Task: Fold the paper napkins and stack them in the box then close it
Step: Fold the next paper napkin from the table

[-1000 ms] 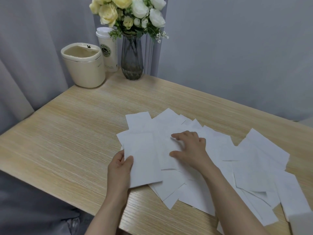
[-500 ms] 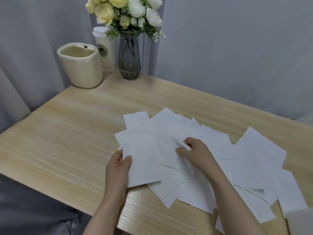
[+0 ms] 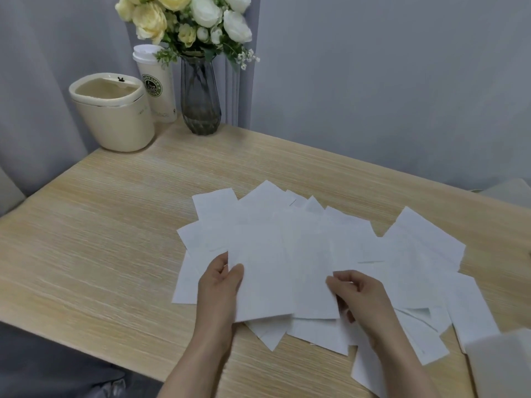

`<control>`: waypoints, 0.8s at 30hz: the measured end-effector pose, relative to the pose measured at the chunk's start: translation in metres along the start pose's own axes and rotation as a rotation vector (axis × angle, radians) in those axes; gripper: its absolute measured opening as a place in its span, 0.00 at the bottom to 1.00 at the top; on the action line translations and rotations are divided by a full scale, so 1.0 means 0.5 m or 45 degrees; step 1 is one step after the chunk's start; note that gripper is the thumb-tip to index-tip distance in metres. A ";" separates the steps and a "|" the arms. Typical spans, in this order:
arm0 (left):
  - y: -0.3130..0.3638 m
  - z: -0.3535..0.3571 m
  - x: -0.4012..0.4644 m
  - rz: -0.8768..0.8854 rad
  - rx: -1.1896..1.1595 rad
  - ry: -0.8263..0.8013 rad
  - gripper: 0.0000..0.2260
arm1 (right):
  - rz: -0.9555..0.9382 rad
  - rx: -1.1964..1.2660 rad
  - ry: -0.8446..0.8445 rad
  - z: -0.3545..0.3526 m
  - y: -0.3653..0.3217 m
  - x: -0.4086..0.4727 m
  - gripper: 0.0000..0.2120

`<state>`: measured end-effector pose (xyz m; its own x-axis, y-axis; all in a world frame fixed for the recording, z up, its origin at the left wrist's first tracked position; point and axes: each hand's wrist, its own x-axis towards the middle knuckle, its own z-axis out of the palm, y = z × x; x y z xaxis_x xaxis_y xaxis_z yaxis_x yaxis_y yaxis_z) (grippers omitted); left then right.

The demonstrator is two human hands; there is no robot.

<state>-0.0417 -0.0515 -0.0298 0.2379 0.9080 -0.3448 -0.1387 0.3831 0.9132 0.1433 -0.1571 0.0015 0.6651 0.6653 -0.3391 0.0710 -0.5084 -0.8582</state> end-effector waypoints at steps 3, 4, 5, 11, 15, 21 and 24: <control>-0.015 0.019 -0.001 -0.046 0.022 -0.014 0.12 | -0.071 -0.030 0.073 0.003 0.014 0.006 0.02; -0.020 0.021 -0.001 -0.056 0.029 -0.007 0.11 | -0.090 -0.048 0.106 0.004 0.018 0.008 0.02; -0.025 0.022 -0.001 -0.058 0.040 -0.002 0.11 | -0.106 -0.057 0.138 0.004 0.022 0.010 0.03; -0.030 0.022 0.004 -0.037 0.099 -0.014 0.11 | -0.212 0.073 0.277 -0.007 0.024 0.010 0.03; -0.031 0.020 0.005 -0.041 0.099 -0.025 0.11 | -0.177 0.254 0.295 -0.014 0.007 0.008 0.03; -0.029 0.017 0.007 -0.062 0.088 -0.061 0.12 | -0.024 0.466 0.101 0.005 -0.014 -0.008 0.02; -0.028 0.016 0.008 -0.075 0.082 -0.067 0.13 | 0.013 0.508 -0.003 0.028 -0.016 -0.016 0.03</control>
<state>-0.0313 -0.0547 -0.0420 0.2944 0.8734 -0.3879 -0.0614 0.4224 0.9043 0.1270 -0.1508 0.0057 0.6626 0.6629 -0.3486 -0.2303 -0.2627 -0.9370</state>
